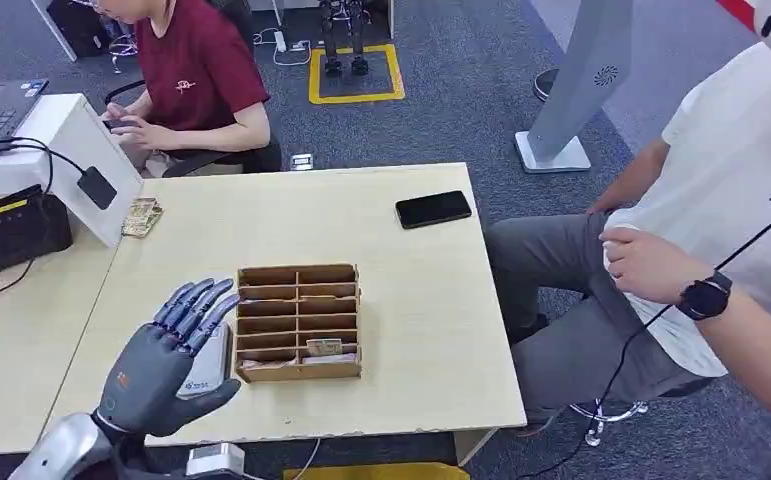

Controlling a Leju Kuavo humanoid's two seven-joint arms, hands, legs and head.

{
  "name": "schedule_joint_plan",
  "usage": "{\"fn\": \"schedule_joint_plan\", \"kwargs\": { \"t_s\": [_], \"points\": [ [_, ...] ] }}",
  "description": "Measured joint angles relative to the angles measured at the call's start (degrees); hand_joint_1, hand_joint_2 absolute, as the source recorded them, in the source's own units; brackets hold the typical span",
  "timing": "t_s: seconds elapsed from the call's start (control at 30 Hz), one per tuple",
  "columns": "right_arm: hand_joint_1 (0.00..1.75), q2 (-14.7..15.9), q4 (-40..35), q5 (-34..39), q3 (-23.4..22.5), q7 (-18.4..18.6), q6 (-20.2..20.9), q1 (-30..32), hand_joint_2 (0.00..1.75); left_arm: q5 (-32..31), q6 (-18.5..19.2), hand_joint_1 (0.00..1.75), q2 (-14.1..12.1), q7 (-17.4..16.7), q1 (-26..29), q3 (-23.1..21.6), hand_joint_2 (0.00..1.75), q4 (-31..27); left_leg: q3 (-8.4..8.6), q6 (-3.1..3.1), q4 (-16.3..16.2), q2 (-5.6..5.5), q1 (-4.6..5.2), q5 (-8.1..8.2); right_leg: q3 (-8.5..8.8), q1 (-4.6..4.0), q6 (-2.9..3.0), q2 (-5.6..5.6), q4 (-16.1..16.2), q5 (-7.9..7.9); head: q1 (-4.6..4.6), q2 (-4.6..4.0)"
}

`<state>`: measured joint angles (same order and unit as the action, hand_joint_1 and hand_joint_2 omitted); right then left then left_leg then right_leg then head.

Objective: Pass the card to the sensor for recognition and then transmit it.

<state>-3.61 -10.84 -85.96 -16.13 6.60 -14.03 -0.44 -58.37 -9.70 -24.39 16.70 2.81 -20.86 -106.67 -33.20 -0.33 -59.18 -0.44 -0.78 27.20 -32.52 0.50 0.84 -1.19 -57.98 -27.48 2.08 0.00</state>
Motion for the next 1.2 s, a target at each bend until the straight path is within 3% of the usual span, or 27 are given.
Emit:
{"fn": "schedule_joint_plan", "kwargs": {
  "t_s": [0.53, 1.2],
  "points": [
    [0.00, -0.3, 0.0, -0.1, -0.1, 0.4, 0.0, -0.1, 1.75, -9.3, -4.2, 0.00, -1.3, -5.9, -0.4, -9.0, 1.75, 9.4, -0.01, 0.00, 0.0, -0.01, 0.00, 0.00, -0.01, 0.00, 0.00, 0.00, 0.0, 0.00, -0.02, 0.00],
    [0.00, -0.3, 0.0, -0.2, -1.0, 0.4, 0.0, -0.2, 1.75, -10.4, -1.9, 0.00, -1.7, -8.4, -1.4, -11.6, 1.75, 17.8, -0.02, 0.00, 0.0, -0.01, 0.00, 0.00, -0.01, 0.00, 0.00, 0.00, 0.0, 0.00, 0.00, 0.00]
  ]
}}
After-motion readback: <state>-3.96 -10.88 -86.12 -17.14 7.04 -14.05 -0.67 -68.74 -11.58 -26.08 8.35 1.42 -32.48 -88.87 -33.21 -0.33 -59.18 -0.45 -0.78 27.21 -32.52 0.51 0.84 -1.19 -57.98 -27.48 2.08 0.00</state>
